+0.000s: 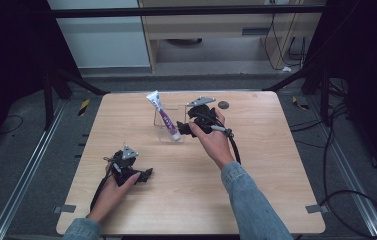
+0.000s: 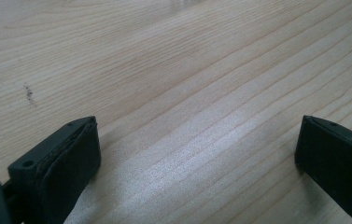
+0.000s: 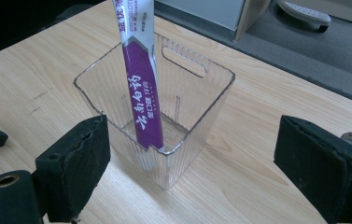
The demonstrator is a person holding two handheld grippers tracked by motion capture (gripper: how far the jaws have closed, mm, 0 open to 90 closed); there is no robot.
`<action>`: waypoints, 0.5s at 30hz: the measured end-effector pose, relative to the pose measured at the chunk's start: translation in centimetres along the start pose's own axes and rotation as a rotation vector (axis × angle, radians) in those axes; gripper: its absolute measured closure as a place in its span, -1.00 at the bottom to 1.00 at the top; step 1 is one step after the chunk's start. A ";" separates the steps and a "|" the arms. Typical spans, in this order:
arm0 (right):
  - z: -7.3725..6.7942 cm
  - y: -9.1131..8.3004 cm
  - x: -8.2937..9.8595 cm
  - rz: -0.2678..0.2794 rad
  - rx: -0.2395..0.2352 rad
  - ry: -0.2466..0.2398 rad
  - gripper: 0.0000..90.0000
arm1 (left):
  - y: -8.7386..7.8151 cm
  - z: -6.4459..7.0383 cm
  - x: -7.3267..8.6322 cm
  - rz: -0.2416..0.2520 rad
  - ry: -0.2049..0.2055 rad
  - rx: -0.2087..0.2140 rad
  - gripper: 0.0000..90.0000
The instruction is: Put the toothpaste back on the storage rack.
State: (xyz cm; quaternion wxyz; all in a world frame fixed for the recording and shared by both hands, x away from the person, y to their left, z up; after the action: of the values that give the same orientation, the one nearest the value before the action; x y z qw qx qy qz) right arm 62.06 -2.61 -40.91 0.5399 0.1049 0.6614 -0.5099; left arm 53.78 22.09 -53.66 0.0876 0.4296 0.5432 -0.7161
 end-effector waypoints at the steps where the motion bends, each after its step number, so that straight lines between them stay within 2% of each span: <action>1: 0.1 -0.1 0.1 -0.001 0.000 -0.002 -0.76 | 0.0 0.0 0.0 0.000 0.000 0.000 -1.00; 15: 2.0 -2.4 2.6 0.006 0.036 0.000 -0.76 | 0.0 0.0 0.0 0.000 0.000 -0.001 -1.00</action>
State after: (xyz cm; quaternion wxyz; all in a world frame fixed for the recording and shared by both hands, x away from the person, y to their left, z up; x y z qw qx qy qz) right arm 60.63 -6.37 -41.50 0.5393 0.1166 0.6519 -0.5201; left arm 53.77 22.09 -53.66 0.0878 0.4295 0.5434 -0.7159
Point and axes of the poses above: each handheld gripper's, and its own axes: y roughly forward along the jaws, x roughly out of its underside, z roughly to its right, the point moved 4 cm from there along y, roughly forward along the jaws, and after that the axes turned 5 degrees about -y, right-handed, at the moved point
